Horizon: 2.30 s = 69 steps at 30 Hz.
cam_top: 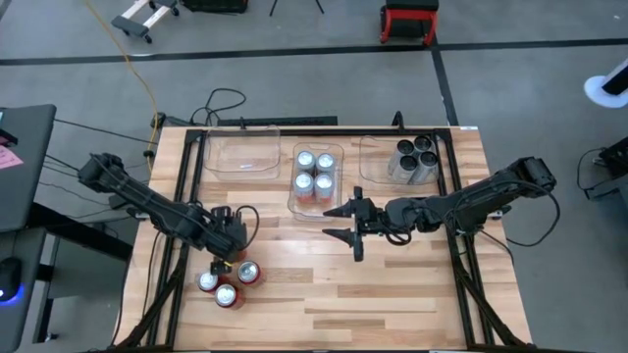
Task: Sort soda cans
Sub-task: Put the top red soda can in the left transparent bin
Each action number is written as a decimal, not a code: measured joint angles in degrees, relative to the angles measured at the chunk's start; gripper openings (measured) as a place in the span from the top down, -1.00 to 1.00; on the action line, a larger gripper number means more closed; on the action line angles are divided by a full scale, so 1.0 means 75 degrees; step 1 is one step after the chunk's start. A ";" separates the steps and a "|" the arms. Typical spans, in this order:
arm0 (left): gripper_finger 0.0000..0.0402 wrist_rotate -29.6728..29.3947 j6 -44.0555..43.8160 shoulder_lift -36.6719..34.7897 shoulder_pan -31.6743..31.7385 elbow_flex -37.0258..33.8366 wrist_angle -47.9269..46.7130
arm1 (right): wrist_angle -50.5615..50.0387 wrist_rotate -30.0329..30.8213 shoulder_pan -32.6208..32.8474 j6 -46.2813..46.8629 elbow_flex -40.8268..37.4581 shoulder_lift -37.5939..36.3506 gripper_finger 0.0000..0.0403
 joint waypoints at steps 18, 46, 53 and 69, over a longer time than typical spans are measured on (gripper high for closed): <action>-0.31 -0.1132 0.0165 -0.0056 0.0630 0.0075 -0.0764 | -0.0103 0.0000 0.0047 0.0378 0.0000 0.0000 -0.17; -0.31 -0.0774 0.4387 -0.0007 0.7259 0.2807 0.1612 | -0.0828 0.0001 0.0505 0.1241 0.0012 0.0003 -0.17; -0.31 0.0207 0.4733 0.0667 0.8913 0.2810 0.1914 | -0.0955 0.0006 0.0440 0.1181 0.0012 0.0003 -0.17; -0.31 0.0980 0.5314 0.3018 0.9791 0.2810 0.2860 | -0.1332 0.0010 0.0437 0.1163 0.0010 0.0006 -0.17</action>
